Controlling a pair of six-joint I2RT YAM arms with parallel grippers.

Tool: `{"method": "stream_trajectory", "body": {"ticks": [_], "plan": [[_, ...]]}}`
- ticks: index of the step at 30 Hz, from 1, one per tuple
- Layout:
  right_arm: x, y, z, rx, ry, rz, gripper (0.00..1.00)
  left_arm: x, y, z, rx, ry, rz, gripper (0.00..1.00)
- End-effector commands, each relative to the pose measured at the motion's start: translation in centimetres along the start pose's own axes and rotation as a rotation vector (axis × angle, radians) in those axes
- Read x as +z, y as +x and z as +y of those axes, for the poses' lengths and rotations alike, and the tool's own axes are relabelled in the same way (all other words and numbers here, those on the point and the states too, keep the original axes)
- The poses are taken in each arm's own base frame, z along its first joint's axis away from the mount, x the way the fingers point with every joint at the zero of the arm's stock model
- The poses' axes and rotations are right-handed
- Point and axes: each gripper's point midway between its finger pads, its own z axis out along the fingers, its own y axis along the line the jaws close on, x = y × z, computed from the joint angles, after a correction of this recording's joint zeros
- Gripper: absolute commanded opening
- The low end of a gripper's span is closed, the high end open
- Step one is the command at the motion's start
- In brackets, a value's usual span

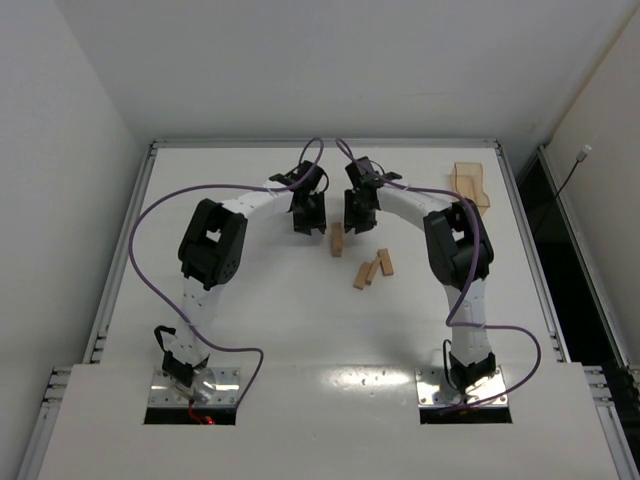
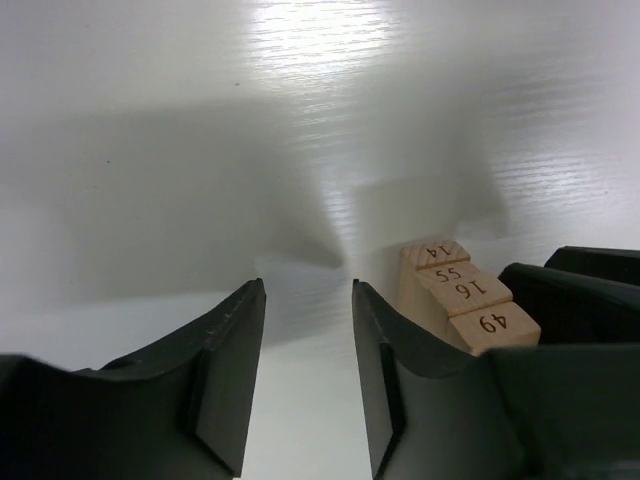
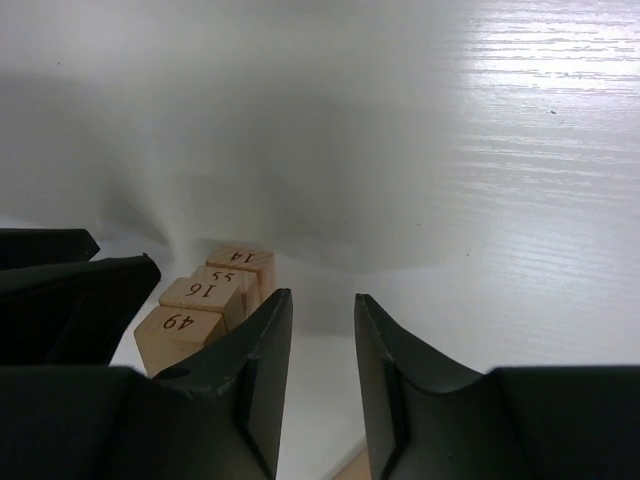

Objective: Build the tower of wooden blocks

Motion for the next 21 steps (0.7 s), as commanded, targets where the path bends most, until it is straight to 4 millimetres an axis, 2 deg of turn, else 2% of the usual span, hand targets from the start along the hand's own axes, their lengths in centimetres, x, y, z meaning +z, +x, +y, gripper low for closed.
{"method": "stream_trajectory", "body": {"ticks": [1, 6, 7, 8, 10, 11, 12, 13, 14, 15, 17, 18, 19, 20, 21], "plan": [[-1.4, -2.2, 0.5, 0.023, -0.007, -0.070, 0.26, -0.3, -0.9, -0.6, -0.001, -0.007, -0.033, 0.36], [-1.5, -1.7, 0.0, 0.023, 0.007, -0.065, 0.10, -0.6, -1.3, -0.1, -0.010, -0.040, -0.056, 0.15], [-1.8, -2.2, -0.2, 0.032, 0.007, -0.075, 0.08, -0.7, -1.3, 0.2, -0.011, -0.055, -0.055, 0.07], [-2.1, -1.7, -0.7, 0.032, 0.021, -0.073, 0.06, -1.6, -2.0, 0.1, -0.020, -0.059, -0.087, 0.03], [-2.6, -1.9, -2.0, 0.038, 0.046, -0.085, 0.02, -2.0, -1.1, 0.8, -0.020, -0.080, -0.072, 0.00], [-3.7, -1.7, -2.4, 0.029, 0.054, -0.098, 0.00, -3.2, -1.5, 0.7, -0.021, -0.077, -0.093, 0.00], [-4.4, -1.8, -3.3, 0.022, 0.066, -0.109, 0.00, -3.7, -1.6, 1.3, -0.030, -0.080, -0.099, 0.00], [-4.8, -1.1, -4.5, 0.025, 0.090, -0.102, 0.00, -3.9, -1.1, 2.5, -0.040, -0.105, -0.091, 0.00], [-5.6, -1.2, -5.2, 0.007, 0.098, -0.121, 0.00, -4.4, -0.8, 2.7, -0.041, -0.104, -0.092, 0.00], [-7.3, -0.9, -6.0, 0.000, 0.098, -0.143, 0.00, -5.6, -0.6, 3.6, -0.052, -0.116, -0.104, 0.00], [-9.2, -0.8, -6.7, -0.048, 0.093, -0.176, 0.02, -6.9, -0.1, 4.3, -0.060, -0.118, -0.110, 0.06], [-11.0, -0.1, -6.9, -0.064, 0.086, -0.201, 0.09, -8.0, 0.7, 4.8, -0.060, -0.117, -0.111, 0.23], [-11.8, 0.2, -7.0, -0.076, 0.082, -0.214, 0.20, -8.5, 0.6, 5.2, -0.056, -0.114, -0.126, 0.33], [-12.5, 0.7, -7.2, -0.091, 0.081, -0.222, 0.34, -8.9, 0.9, 5.4, -0.056, -0.113, -0.127, 0.39], [-12.5, 2.3, -7.4, -0.114, 0.081, -0.202, 0.40, -9.1, 1.6, 5.8, -0.056, -0.118, -0.119, 0.55]]}}
